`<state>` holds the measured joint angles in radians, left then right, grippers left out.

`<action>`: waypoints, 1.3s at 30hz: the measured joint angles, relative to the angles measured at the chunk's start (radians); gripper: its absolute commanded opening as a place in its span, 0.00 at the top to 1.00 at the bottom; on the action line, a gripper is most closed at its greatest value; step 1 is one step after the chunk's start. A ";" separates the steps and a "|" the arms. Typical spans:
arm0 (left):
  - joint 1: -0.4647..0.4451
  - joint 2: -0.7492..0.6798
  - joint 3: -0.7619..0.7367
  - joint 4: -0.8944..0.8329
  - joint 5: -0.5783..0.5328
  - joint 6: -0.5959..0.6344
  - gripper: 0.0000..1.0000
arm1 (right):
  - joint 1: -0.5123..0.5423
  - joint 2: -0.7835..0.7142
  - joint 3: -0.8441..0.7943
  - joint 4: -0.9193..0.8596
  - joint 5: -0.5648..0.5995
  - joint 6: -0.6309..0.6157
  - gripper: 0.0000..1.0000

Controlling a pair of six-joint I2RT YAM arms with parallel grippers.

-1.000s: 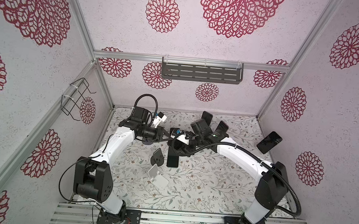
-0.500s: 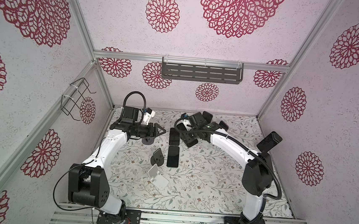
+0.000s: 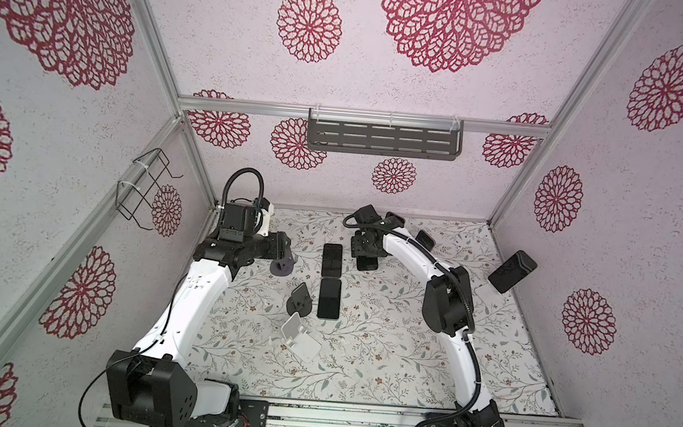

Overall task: Remove the phone from the phone stand
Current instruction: 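Lower the dark phone with the right gripper beside the blue-edged phone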

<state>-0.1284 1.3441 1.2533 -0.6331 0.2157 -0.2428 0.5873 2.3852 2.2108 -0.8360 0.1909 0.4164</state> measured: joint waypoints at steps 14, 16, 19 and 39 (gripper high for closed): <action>0.000 0.020 0.000 -0.029 0.000 0.013 0.33 | 0.003 0.112 0.035 0.011 -0.043 0.058 0.85; 0.000 0.026 0.000 -0.034 0.003 0.014 0.32 | 0.002 0.115 0.035 0.021 -0.056 0.061 0.82; 0.000 0.031 0.000 -0.039 0.017 0.015 0.31 | 0.003 0.115 0.035 0.041 -0.074 0.074 0.76; 0.000 0.033 0.003 -0.047 0.051 0.029 0.30 | 0.001 0.113 -0.024 0.201 -0.144 0.120 0.34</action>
<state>-0.1284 1.3769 1.2560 -0.6796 0.2668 -0.2134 0.5884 2.4985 2.1864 -0.6346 0.0471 0.5362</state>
